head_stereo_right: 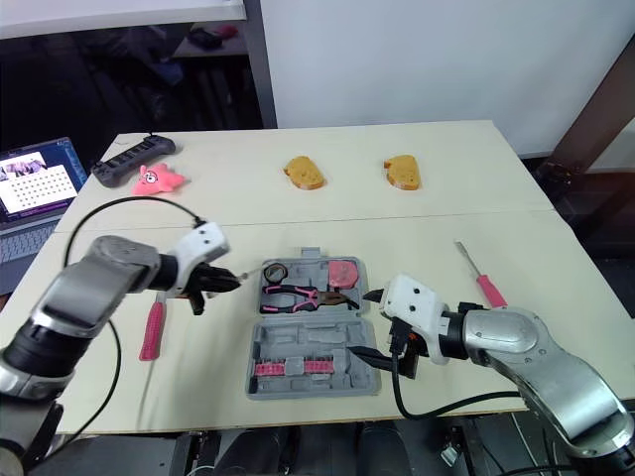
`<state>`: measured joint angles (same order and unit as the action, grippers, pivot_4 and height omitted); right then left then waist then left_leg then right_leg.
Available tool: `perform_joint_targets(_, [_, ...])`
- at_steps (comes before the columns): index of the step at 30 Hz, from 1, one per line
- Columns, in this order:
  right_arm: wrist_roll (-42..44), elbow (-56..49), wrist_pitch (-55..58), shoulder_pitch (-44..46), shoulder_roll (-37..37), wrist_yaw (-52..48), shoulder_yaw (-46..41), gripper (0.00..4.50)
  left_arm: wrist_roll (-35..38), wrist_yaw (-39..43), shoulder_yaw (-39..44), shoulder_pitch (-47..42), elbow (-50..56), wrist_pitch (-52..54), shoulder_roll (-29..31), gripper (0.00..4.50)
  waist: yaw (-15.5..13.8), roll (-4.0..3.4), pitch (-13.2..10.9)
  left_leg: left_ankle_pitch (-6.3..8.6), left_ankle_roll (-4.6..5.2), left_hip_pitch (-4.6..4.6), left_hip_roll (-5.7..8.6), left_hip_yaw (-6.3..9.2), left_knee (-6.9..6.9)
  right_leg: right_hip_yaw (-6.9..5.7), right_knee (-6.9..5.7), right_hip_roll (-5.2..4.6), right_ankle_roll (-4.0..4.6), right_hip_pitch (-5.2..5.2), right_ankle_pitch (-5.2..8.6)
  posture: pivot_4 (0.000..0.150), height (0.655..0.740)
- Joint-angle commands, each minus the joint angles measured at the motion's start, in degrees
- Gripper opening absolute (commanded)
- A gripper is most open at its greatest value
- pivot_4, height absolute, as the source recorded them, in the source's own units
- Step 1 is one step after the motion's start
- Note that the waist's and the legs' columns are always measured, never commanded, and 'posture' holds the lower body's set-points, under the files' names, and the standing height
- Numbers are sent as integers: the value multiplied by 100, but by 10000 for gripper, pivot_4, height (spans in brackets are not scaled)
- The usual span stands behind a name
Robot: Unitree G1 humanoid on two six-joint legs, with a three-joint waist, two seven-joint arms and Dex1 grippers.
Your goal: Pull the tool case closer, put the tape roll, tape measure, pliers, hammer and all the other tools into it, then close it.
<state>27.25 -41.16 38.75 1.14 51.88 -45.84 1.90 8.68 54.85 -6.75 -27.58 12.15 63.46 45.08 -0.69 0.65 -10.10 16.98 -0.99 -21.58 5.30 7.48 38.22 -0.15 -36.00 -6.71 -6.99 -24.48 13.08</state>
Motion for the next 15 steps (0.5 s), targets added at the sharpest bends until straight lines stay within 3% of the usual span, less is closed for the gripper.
perform_joint_targets(1, [66, -230, -10, -17, -14, 1, -115, 45000, 38, -783, 783, 437, 430, 1123, -133, 413, 7, 0, 0, 0, 0, 1, 0, 0, 0, 0, 0, 0, 0, 0, 0, 1500, 7219])
perform_joint_targets(7, [93, -215, -8, 15, 1, -58, -118, 45000, -95, -2014, 1142, 1156, 709, 1810, -979, 413, -6, 9, 3, 0, -1, 6, 1, 2, 1, 1, 0, -1, 0, 8, 0, 1500, 7219])
perform_joint_targets(15, [125, -251, 69, 41, 1, -43, -125, 45000, 129, -2461, 1056, 1673, 827, 1749, -1146, 413, -7, 5, 8, 0, -5, 9, -1, -1, -1, 1, -1, -4, 1, 6, 0, 1500, 7219])
